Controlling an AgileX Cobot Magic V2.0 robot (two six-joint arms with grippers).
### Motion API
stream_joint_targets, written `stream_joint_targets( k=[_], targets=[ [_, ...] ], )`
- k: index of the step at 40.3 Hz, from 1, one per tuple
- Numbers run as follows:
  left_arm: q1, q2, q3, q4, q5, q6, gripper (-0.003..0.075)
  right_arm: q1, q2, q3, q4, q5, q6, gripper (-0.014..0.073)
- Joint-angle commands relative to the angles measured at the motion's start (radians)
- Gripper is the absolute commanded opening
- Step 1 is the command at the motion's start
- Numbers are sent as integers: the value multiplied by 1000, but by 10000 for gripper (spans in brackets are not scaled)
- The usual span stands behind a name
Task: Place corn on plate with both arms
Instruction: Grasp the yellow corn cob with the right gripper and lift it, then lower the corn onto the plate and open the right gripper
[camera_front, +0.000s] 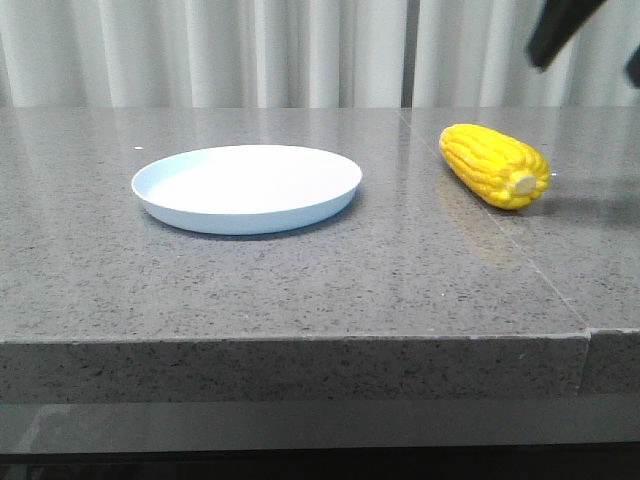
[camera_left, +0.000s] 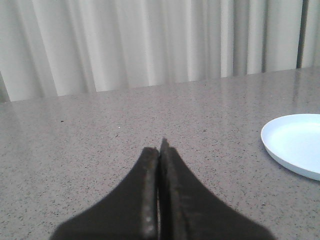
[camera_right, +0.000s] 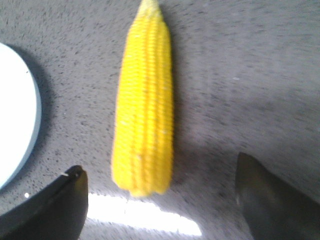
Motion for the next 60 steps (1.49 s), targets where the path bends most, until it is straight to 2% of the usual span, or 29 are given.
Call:
stream_joint_targets(
  k=[1,14,17,19,26,28,31,34,39,53,60],
  targets=[
    [0,12,-26,3,-83,0,-20,22,65,-109,17,-16,-10,624],
    [0,12,-26,3,-83,0,-20,22,290,-250,20,-11,-10,621],
    [0,12,-26,3,-83,0,-20,22,308,-253,26,-12,-10,589],
    [0,12,-26,3,-83,0,-20,22,314,-253,26,-11,-10,531],
    [0,12,-26,3,-83,0,-20,22,317,-263,26,6,-10,206],
    [0,12,-26,3,-83,0,-20,22,315,-273,26,20,-10,138],
    [0,12,-26,3,-83,0,-20,22,304,-291,26,41,-10,82],
    [0,12,-26,3,-83,0,-20,22,280,-307,36,56,-10,78],
    [0,12,-26,3,-83,0,-20,39,234,-329,134,58,-10,78],
    [0,12,-26,3,-83,0,-20,256,249,-370,283,-73,-9,78],
    [0,12,-26,3,-83,0,-20,317,315,-370,380,-138,-9,78]
  ],
)
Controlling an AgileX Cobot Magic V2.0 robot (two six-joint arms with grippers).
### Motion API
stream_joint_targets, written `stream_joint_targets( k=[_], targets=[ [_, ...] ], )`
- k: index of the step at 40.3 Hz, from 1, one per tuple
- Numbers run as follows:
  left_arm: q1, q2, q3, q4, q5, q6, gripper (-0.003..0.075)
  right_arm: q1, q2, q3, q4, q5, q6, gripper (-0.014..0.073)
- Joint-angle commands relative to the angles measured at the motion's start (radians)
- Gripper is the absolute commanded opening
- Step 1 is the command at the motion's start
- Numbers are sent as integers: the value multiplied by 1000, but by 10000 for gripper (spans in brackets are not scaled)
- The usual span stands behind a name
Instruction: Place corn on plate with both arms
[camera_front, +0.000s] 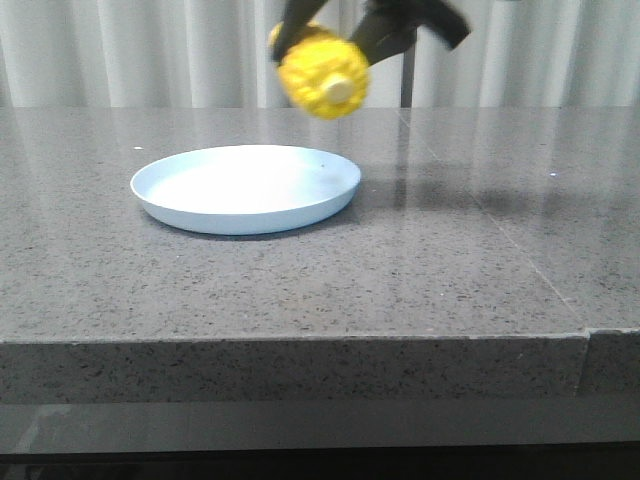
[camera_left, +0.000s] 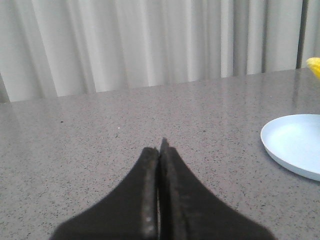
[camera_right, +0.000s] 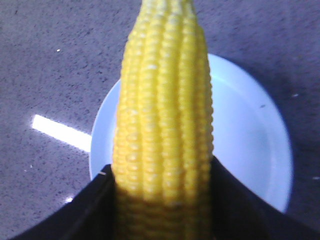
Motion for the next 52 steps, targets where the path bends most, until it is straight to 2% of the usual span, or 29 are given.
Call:
stream_joint_targets(
  k=[1,13,18,27,32,40,47,49,52],
  targets=[
    [0,12,-26,3,-82,0,-20,23,-7,-35,85,-102,-9,78],
    [0,12,-26,3,-82,0,-20,30,94,-35,138,-121,-9,94],
    [0,12,-26,3,-82,0,-20,30,110,-35,138,-107,-9,209],
    [0,12,-26,3,-82,0,-20,30,104,-35,135,-101,-9,537],
    [0,12,-26,3,-82,0,-20,25,80,-35,104,-110,-9,619],
    [0,12,-26,3,-82,0,-20,-16,-3,-35,20,-98,-9,623],
    [0,12,-26,3,-82,0,-20,-54,-86,-35,-75,-24,-9,618],
    [0,12,-26,3,-82,0,-20,-59,-107,-35,-112,-5,-9,586],
    [0,12,-26,3,-82,0,-20,-63,-126,-35,-145,16,-9,493]
  ],
)
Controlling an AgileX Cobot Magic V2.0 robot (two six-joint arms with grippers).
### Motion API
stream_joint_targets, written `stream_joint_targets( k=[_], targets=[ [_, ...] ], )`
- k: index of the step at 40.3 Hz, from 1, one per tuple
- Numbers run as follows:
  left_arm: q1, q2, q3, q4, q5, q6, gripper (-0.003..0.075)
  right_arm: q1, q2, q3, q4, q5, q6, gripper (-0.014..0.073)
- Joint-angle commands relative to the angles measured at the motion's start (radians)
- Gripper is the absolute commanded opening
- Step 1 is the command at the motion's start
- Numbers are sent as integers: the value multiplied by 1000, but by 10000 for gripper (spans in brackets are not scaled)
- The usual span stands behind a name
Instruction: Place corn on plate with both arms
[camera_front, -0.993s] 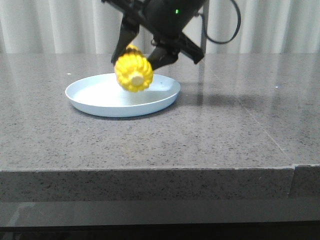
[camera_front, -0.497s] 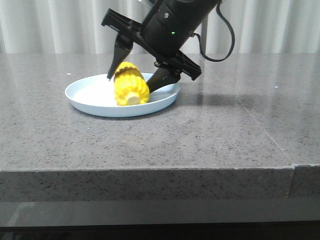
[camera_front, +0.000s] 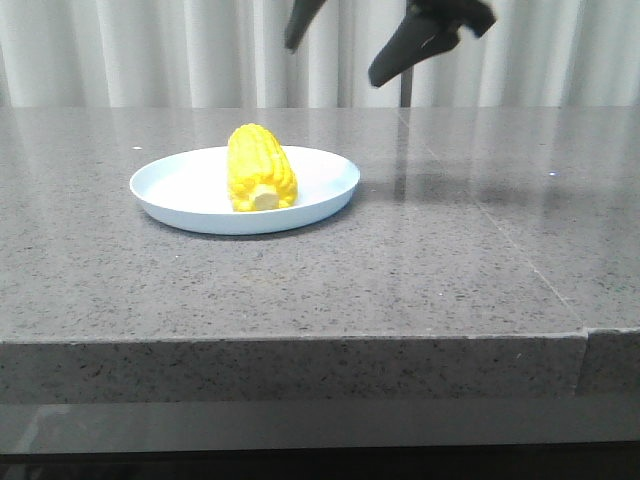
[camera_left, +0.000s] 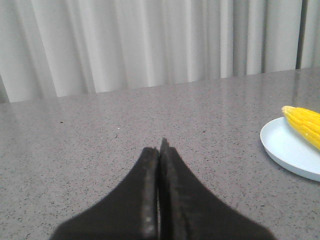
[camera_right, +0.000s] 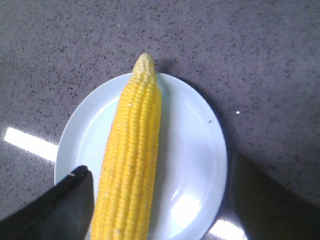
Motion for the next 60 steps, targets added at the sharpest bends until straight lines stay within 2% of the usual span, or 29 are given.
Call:
stream_joint_targets(
  k=[1,7,10,14,17,24,31,39,51,60],
  targets=[
    [0,12,-26,1,-80,0,-20,-8,-79,-35,-44,-5,-9,459],
    [0,12,-26,1,-80,0,-20,-9,-107,-35,-84,2,-9,174],
    [0,12,-26,1,-80,0,-20,-9,-119,-35,-117,9,-9,66],
    [0,12,-26,1,-80,0,-20,-10,-138,-35,-193,33,-9,-27],
    [0,12,-26,1,-80,0,-20,-26,-156,-34,-222,61,-9,-61],
    [0,12,-26,1,-80,0,-20,-113,-214,-17,-224,122,-9,-74],
    [0,12,-26,1,-80,0,-20,-195,-319,98,-232,85,-9,-74],
    [0,12,-26,1,-80,0,-20,-209,-529,380,-316,-74,-9,-74],
    [0,12,-26,1,-80,0,-20,-209,-906,824,-349,-392,-9,-74],
    [0,12,-26,1,-80,0,-20,-208,-1213,1069,-363,-490,-9,-74]
  ],
)
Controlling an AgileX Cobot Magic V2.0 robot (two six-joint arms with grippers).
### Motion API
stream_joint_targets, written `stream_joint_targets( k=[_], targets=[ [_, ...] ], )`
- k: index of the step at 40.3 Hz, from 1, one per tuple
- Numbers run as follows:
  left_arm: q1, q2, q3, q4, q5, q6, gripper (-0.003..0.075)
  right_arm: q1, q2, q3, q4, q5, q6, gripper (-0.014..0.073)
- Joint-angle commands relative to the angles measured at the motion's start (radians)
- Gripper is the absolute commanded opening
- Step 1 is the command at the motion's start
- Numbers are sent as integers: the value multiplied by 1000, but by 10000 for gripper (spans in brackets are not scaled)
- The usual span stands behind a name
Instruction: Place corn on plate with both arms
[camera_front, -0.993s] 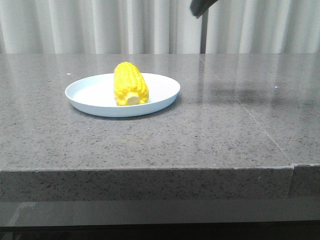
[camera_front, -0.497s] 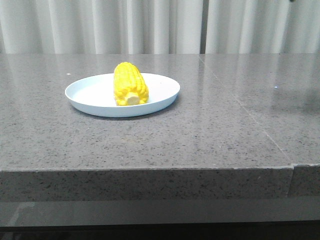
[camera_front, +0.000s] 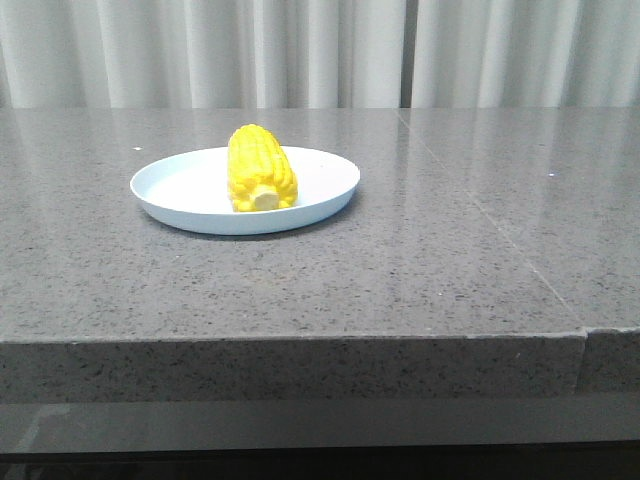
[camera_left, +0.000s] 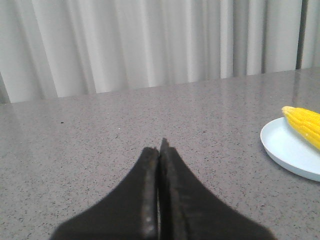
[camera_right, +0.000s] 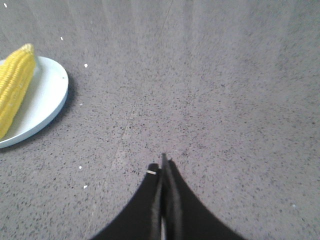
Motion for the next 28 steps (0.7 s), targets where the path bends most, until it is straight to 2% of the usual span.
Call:
stream_joint_targets(
  k=[1,12,28],
  targets=[
    [0,12,-26,1,-80,0,-20,-5,-146,62,-17,-114,-9,-74],
    [0,12,-26,1,-80,0,-20,-5,-397,163,-17,-142,-9,-74],
    [0,12,-26,1,-80,0,-20,-5,-414,163,-17,-135,-9,-74]
  ],
)
